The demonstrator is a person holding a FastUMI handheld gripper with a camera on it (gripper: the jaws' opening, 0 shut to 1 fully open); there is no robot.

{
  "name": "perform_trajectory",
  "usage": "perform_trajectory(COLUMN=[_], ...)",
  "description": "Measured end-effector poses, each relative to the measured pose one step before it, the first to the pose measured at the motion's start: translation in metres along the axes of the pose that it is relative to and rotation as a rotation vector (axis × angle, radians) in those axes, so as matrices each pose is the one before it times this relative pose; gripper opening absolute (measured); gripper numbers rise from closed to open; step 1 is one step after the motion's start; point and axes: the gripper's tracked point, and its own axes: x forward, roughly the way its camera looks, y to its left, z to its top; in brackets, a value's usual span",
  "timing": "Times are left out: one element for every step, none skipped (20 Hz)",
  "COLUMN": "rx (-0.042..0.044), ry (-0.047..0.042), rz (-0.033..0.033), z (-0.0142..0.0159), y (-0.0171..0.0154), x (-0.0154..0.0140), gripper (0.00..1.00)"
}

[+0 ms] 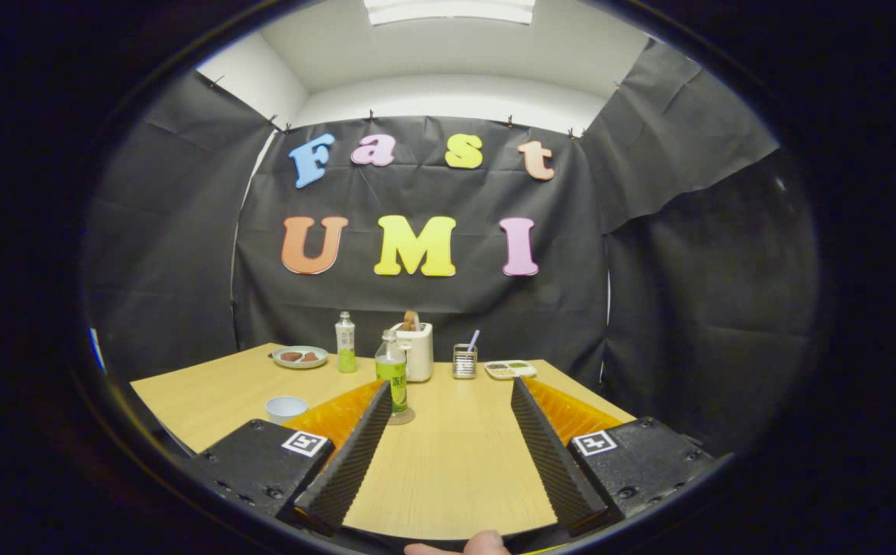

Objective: Take the bottle from table, then pour the juice into the cup, finally place the bottle on the coaster

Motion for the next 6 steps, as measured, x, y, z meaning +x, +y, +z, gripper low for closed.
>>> perform_trajectory(rx=[0.00104,0.00185,0.00174,0.00027,0.00082,0.00083], ry=[0.00139,-0.00099,-0.00215,-0.00125,-0.00225,-0.00459], rz=[0.0019,-0.00127,-0.0015,-0.00169,-0.00335,-0.00356], z=[-0.00124,0.00061,0.00039,0.00051,-0.00061,0.00168], y=[0.00011,-0.00061,-0.00137,-0.00123,-0.00138,-0.00072], x=[-0.00046,-0.00052,-0.00011,-0.00036,-0.00121,-0.0006], gripper=[1.0,1.0,1.0,1.0,1.0,1.0])
